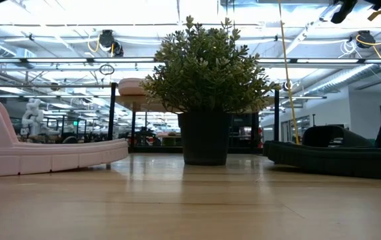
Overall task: Pick and place slides into the shelf
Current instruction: Put the pink slipper on the shelf
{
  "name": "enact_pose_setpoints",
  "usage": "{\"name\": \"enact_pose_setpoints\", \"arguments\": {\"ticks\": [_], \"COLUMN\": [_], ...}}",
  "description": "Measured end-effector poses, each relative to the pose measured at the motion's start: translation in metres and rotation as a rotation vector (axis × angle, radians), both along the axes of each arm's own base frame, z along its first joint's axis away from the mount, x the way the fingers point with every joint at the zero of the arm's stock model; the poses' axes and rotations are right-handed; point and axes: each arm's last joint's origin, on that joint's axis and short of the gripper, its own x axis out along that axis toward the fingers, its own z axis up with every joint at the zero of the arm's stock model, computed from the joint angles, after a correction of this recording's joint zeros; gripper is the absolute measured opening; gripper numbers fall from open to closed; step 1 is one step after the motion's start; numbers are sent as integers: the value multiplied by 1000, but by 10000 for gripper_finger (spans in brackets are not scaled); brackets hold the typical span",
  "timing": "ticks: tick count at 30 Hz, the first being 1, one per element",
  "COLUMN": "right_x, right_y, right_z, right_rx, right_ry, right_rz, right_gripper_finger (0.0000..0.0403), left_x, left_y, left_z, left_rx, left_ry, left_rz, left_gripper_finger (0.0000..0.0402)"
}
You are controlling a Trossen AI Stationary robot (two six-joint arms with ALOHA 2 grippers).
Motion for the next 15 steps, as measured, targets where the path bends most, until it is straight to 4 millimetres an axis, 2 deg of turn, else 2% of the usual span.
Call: {"name": "enact_pose_setpoints", "arguments": {"ticks": [15], "right_x": [11], "right_y": [1], "right_z": [-4], "right_rx": [28], "right_ry": [35], "right_rz": [31], "right_gripper_finger": [100], "left_x": [-3], "left_y": [6], "left_z": [-15], "left_rx": [23], "left_ry": [-18], "left_rz": [-47], "left_gripper_finger": [191]}}
